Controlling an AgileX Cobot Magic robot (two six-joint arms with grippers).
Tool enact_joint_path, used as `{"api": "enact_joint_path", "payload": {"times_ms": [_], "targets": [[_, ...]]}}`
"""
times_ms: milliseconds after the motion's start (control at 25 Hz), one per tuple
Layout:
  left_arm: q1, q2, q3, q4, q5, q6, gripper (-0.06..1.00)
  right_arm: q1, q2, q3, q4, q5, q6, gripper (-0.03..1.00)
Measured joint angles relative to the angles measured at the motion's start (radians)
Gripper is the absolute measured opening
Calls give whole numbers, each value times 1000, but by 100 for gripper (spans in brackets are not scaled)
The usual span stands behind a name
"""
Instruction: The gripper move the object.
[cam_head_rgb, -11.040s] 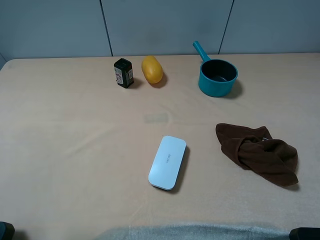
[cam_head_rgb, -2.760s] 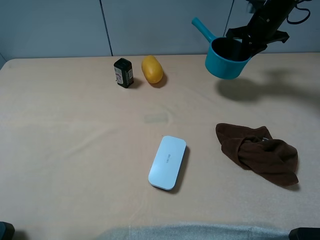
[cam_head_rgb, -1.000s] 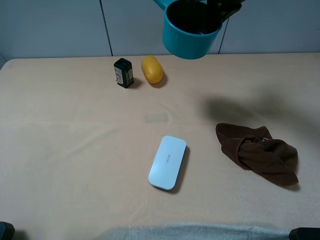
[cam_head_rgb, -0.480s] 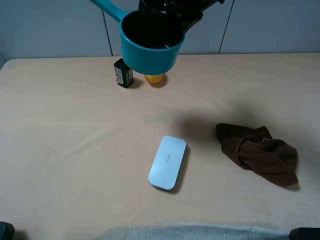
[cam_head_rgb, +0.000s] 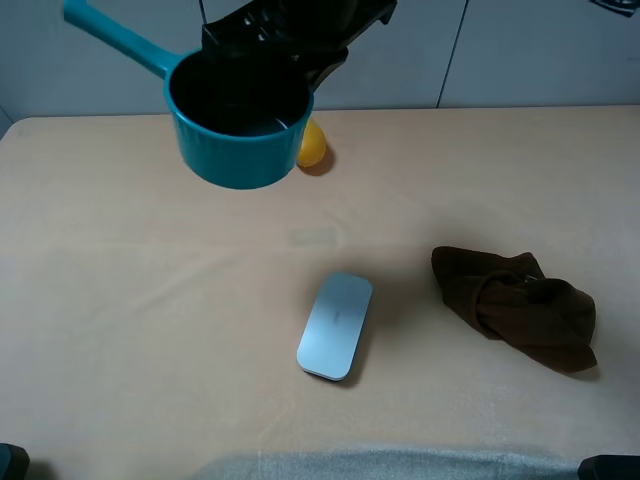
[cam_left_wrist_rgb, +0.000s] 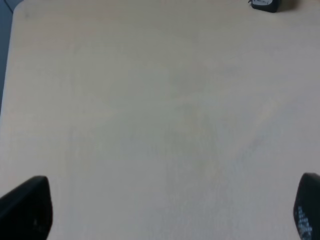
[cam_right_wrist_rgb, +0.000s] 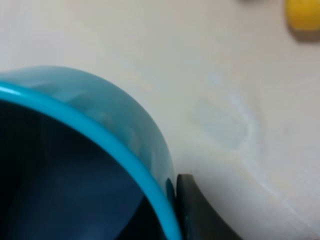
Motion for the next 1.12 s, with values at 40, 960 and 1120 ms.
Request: {"api": "enact_joint_path", "payload": {"times_ms": [40,960,1120], "targets": [[0,0,0,0,0,0,96,14,0,0,0,0,1,-2],[0,0,0,0,0,0,96,85,185,0,1,-29,-60,-2],[0,0,0,1,0,0,96,85,213,2,1,-56,-80,-2]]}}
